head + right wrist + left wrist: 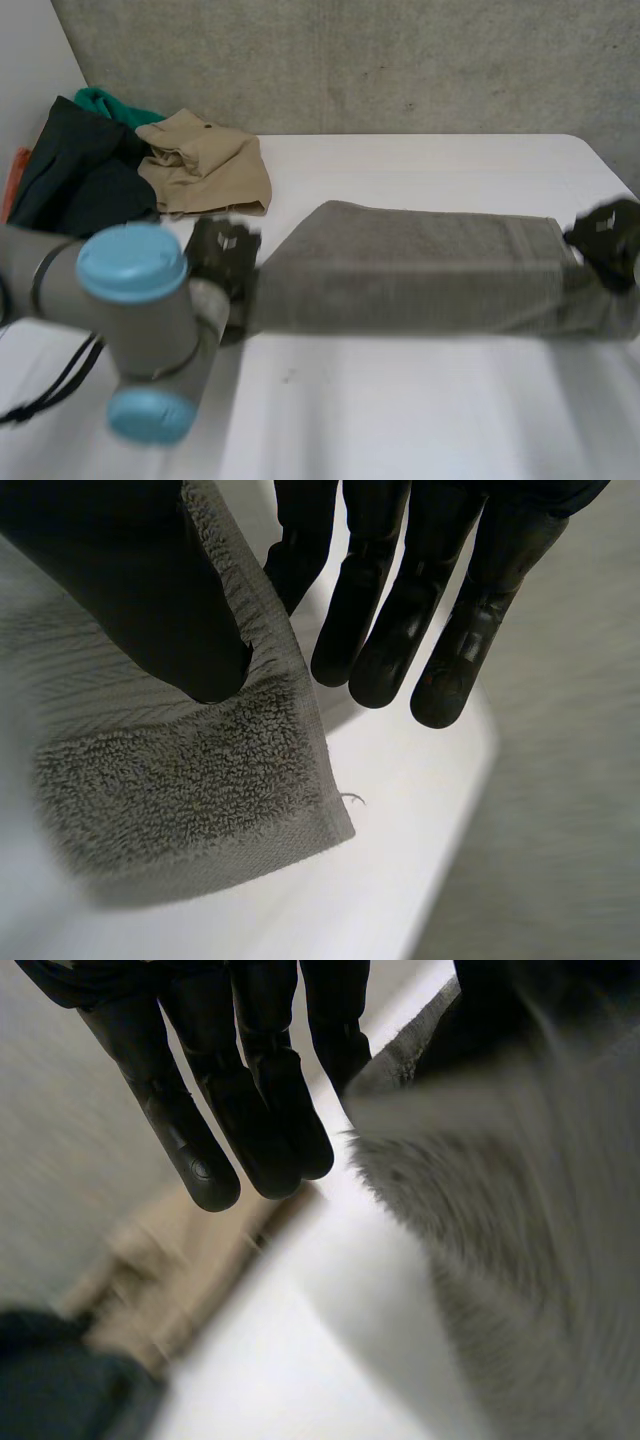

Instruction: Fold the laundry.

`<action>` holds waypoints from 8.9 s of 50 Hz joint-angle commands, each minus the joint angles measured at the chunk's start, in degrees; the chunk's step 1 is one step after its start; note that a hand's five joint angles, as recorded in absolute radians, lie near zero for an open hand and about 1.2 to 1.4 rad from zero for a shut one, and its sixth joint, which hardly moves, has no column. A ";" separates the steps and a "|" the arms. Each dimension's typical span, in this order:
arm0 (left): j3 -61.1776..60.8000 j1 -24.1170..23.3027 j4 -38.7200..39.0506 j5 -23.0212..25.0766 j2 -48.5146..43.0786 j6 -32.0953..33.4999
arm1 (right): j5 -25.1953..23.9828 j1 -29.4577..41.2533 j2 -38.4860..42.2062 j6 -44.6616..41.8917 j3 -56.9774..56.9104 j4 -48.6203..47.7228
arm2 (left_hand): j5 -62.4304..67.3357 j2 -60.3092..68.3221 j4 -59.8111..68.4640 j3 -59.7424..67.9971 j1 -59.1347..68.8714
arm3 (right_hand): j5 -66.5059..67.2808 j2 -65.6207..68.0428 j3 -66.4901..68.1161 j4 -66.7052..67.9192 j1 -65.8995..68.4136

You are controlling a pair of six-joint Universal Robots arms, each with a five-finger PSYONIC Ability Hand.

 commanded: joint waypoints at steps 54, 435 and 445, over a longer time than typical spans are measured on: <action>-14.75 8.44 18.63 13.15 2.48 13.56 | -9.06 -3.93 11.00 32.76 1.56 -19.14 | 13.73 11.34 11.28 11.65 13.43 | -34.95 -36.54 -36.33 -36.81 -29.23; 26.64 7.40 6.42 29.84 -21.50 2.31 | -18.03 5.29 -23.61 15.80 -8.29 -5.87 | -56.22 -58.62 -58.68 -58.30 -56.52 | 13.75 12.16 12.37 11.89 19.47; 32.44 4.67 1.94 32.14 -26.35 2.13 | -22.78 4.50 -33.20 23.62 -7.32 -6.05 | -25.72 -28.11 -28.17 -27.79 -26.02 | 13.75 12.16 12.37 11.89 19.47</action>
